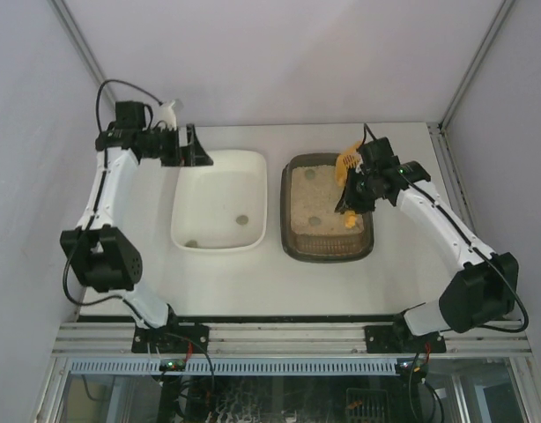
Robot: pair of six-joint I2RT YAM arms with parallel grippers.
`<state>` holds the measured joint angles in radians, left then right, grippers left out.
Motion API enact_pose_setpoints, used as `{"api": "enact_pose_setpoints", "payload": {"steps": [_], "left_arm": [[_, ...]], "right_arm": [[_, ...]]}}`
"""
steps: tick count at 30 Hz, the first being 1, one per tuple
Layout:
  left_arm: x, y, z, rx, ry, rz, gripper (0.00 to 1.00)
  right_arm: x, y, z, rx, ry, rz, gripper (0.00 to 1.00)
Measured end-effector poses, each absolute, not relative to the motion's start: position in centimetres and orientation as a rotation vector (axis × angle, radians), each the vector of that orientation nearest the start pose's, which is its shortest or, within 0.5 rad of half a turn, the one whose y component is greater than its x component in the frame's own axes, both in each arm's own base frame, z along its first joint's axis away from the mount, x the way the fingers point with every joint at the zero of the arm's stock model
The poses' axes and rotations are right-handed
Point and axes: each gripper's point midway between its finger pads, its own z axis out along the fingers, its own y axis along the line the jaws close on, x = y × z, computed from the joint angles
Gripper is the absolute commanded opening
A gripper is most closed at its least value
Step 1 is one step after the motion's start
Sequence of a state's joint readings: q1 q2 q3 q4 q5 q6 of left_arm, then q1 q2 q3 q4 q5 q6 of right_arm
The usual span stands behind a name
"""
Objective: Clean the litter box
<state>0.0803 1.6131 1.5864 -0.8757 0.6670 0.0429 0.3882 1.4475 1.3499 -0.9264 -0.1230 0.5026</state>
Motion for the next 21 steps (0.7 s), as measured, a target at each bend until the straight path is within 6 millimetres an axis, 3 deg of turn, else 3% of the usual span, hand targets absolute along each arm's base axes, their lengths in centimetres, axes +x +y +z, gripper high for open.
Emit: {"api": "enact_pose_setpoints", "payload": {"steps": [2, 4, 7, 11, 17, 21], "left_arm": [[40.8, -9.5, 25.4, 0.318, 2.295, -0.814, 1.0], [43.6, -11.6, 26.9, 0.391, 2.237, -0.86, 1.0], [47.3, -15.5, 27.3, 0.484, 2.18, -0.919, 1.0], [49.2, -21.5, 24.3, 0.576, 2.173, -0.995, 1.0], [50.1, -30.7, 18.7, 0.677, 2.148, -1.133, 1.0], [51.9, -34.2, 15.8, 0.603, 2.126, -1.185, 1.0]], "right_arm": [[27.9, 16.8, 17.2, 0.187, 2.717, 0.611, 0.0], [26.1, 18.5, 15.6, 0.236, 2.813, 0.769, 0.0], [25.1, 20.4, 13.8, 0.329, 2.915, 0.946, 0.0], [26.0, 22.6, 13.6, 0.434, 2.924, 1.157, 0.0], [28.8, 23.3, 13.9, 0.547, 2.839, 1.308, 0.0], [30.4, 23.5, 13.6, 0.582, 2.795, 1.34, 0.0]]}}
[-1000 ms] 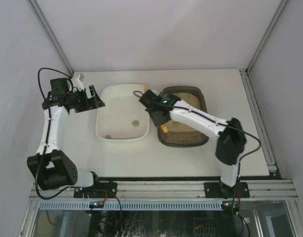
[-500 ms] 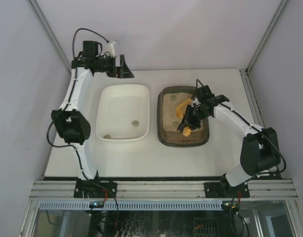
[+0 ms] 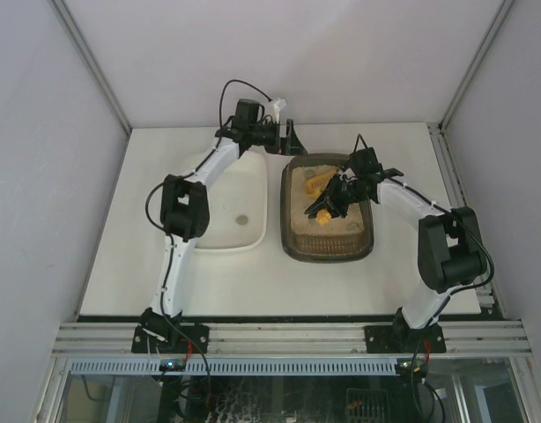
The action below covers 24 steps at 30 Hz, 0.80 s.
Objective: Clean the litter box
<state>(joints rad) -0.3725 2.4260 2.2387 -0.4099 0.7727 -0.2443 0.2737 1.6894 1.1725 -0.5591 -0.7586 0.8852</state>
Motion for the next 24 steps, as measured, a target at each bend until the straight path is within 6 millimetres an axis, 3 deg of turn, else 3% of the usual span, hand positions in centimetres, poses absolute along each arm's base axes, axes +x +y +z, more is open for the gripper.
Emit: {"api": "enact_pose_setpoints", "payload": {"steps": [6, 11, 24], "left_arm": [[54.5, -35.2, 13.3, 0.471, 2.11, -1.208, 1.0], [55.3, -35.6, 13.9, 0.453, 2.064, -1.219, 1.0], [54.5, -36.5, 13.9, 0.49, 2.056, -1.241, 1.0]], "right_arm": [[31.7, 23.7, 12.9, 0.633, 2.771, 1.374, 0.0], [32.5, 23.4, 12.3, 0.679, 2.762, 1.393, 0.0], [34.1, 23.7, 11.1, 0.751, 2.734, 1.439, 0.0]]}}
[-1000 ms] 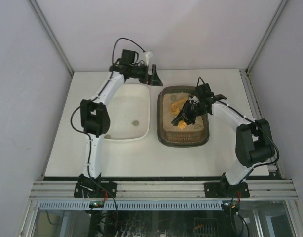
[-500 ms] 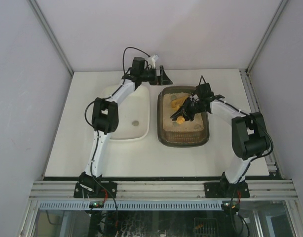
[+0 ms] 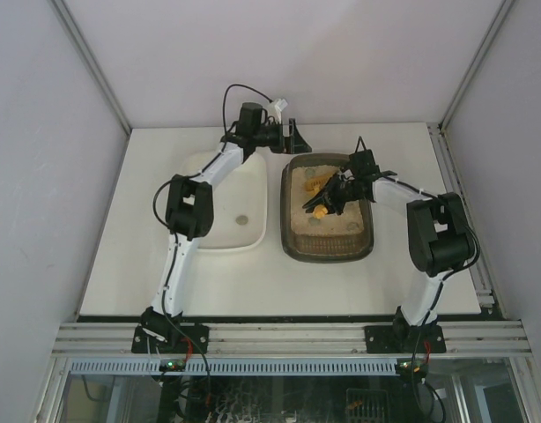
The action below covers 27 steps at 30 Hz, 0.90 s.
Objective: Clean the litter box
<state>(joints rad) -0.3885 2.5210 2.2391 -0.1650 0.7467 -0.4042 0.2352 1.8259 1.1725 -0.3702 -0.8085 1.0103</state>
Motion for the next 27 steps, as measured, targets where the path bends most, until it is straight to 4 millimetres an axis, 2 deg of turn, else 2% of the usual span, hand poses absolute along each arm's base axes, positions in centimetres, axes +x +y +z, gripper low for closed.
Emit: {"api": "enact_pose_setpoints", "payload": {"steps": [6, 16, 21, 27], "left_arm": [[53.8, -37.1, 13.9, 0.517, 2.06, -1.263, 1.0], [53.2, -37.4, 13.9, 0.535, 2.065, -1.29, 1.0], [53.1, -37.4, 13.8, 0.536, 2.071, -1.293, 1.0], [53.1, -37.3, 13.6, 0.553, 2.065, -1.28, 1.0]], "right_arm": [[34.9, 24.0, 9.9, 0.77, 2.733, 1.457, 0.0], [36.9, 24.3, 9.8, 0.712, 2.654, 1.471, 0.0], [38.0, 24.6, 10.6, 0.659, 2.58, 1.514, 0.0], [37.0, 24.8, 9.7, 0.634, 2.501, 1.635, 0.0]]}}
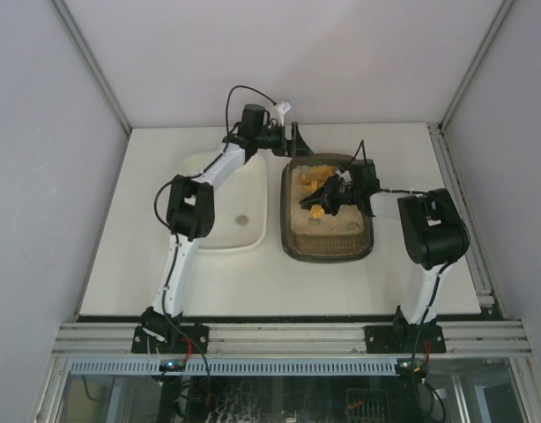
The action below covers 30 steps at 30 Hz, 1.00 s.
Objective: Clean the litter box
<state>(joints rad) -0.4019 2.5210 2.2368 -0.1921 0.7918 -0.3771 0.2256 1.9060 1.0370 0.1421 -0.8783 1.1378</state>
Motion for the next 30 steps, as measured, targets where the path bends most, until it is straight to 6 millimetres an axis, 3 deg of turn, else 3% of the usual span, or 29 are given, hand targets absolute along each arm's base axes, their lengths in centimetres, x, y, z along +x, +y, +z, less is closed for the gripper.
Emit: {"api": "enact_pose_setpoints", "payload": {"steps": [6, 17, 30], "left_arm": [[53.0, -37.2, 13.4, 0.574, 2.063, -1.268, 1.0], [52.8, -37.0, 12.9, 0.581, 2.076, -1.256, 1.0], [52.2, -36.6, 11.8, 0.582, 2.11, -1.243, 1.0]], "right_arm": [[35.5, 24.6, 9.0, 0.643, 2.407, 1.755, 0.0], [35.9, 24.9, 11.2, 0.482, 2.226, 1.84, 0.0], [36.0, 24.8, 9.5, 0.468, 2.244, 1.816, 0.0]]}}
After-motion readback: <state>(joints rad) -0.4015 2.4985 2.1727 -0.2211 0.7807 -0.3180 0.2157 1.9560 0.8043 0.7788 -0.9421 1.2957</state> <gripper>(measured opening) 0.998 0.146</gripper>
